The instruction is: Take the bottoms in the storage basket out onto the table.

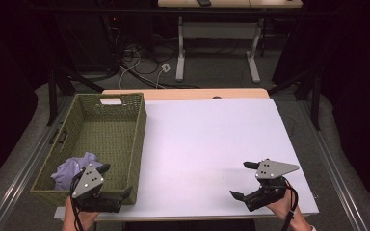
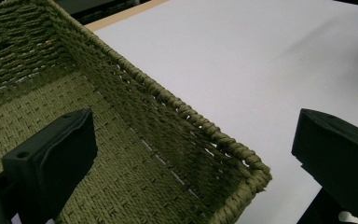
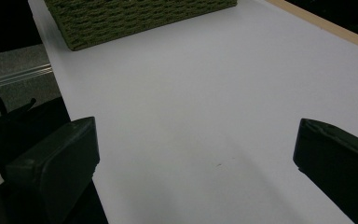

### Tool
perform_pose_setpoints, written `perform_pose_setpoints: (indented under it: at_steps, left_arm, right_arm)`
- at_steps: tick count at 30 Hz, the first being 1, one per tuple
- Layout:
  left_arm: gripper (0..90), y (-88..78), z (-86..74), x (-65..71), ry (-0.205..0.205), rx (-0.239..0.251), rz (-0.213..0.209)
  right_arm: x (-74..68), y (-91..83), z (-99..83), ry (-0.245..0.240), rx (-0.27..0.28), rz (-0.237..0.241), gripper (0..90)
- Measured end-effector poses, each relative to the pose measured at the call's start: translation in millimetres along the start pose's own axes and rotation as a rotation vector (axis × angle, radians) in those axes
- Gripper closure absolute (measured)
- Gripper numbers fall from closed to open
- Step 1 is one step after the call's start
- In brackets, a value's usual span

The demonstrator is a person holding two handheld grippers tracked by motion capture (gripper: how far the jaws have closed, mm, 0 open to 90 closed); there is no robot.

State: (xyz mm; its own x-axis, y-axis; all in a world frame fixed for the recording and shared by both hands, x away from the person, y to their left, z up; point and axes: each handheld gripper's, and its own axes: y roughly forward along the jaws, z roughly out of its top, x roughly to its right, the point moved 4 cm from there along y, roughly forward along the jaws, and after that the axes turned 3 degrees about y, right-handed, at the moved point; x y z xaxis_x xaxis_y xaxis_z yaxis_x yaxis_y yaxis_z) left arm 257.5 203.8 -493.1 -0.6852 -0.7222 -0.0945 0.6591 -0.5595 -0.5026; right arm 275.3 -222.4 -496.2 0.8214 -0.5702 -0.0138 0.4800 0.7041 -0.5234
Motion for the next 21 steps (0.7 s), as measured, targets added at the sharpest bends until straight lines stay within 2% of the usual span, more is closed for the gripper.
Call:
perform_pose_setpoints:
  at_steps: [21]
  left_arm:
    - [0.3,0.1,0.2,-6.9,-0.018,-0.023,0.012]
  right_arm:
    - [1.6,0.9,-1.8,-0.001,-0.005,-0.011,0.0]
